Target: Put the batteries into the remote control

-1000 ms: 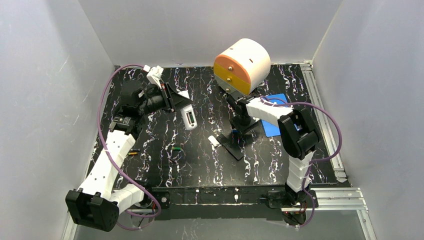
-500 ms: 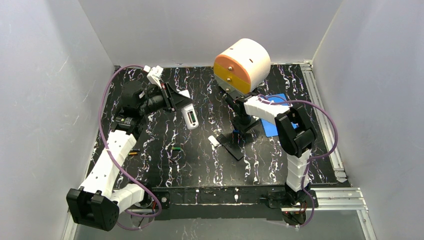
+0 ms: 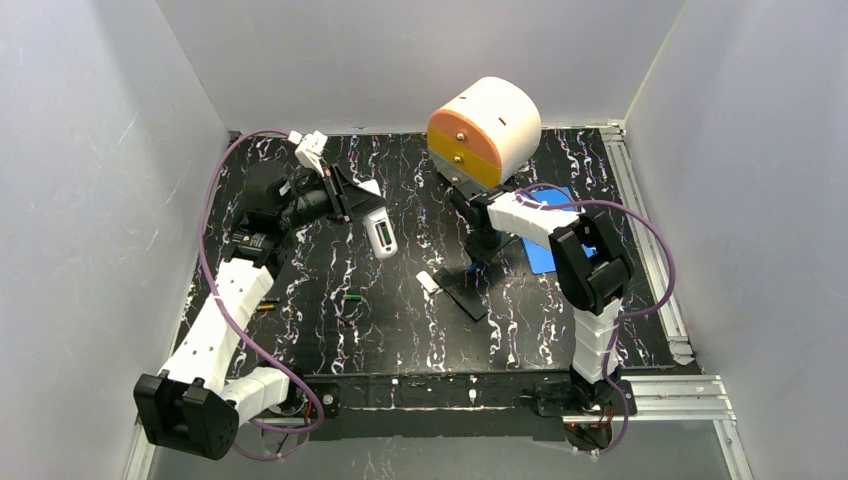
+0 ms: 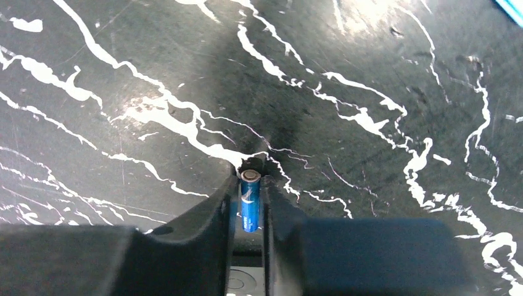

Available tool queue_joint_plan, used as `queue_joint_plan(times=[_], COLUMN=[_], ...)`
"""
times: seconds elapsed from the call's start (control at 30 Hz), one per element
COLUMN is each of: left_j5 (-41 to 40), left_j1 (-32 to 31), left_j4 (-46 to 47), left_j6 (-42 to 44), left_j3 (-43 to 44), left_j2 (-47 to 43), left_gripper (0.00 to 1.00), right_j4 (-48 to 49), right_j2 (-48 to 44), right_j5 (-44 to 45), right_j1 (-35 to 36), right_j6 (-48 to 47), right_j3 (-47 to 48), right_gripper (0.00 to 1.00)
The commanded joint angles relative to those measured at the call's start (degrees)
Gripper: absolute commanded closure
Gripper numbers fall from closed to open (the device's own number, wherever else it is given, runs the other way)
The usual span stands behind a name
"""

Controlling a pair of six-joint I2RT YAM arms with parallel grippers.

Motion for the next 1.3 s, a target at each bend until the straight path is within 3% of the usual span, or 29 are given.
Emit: queue_joint_plan(times=[0.0, 0.1, 0.27, 0.5, 0.8, 1.17, 1.27], left_j5=[1.23, 1.02, 0.85, 0.94, 0.98, 1.16, 1.36], left_j1=[0.23, 0.23, 0.23, 0.23, 0.25, 0.24, 0.23], left_j4=[1.37, 1.28, 1.42, 1.04, 0.96, 1.63, 1.59], left_j6=[0.02, 0.02, -0.11, -0.15, -0.27, -0.99, -1.03], left_j3=[0.31, 0.25, -0.12, -0.06, -0.31, -0.52, -0.58], left_j2=[-0.39, -0.4, -0.5, -0.58, -0.85, -0.58, -0.44], left_gripper=[1.0, 1.0, 1.0, 1.0, 1.0, 1.0, 1.0], right_j4=[1.76, 1.3, 1.66, 1.16, -0.15, 0.7, 2.93], right_j2=[0.31, 0.29, -0.92, -0.47, 0.9, 2.83, 2.19], right_j5=[3.05, 0.78, -2.23, -6.04, -2.05, 1.13, 1.49], right_j1=[0.14, 0.26, 1.01, 2.41, 2.9, 2.86, 2.86], right_j6=[-7.66, -9.34, -7.43, -4.19, -4.58, -7.31, -8.86], right_j3=[-0.93, -1.43, -3.91, -4.24, -4.62, -3.98, -5.24], right_gripper=[0.65, 0.57, 0.55, 0.61, 0.69, 0.66, 0.73])
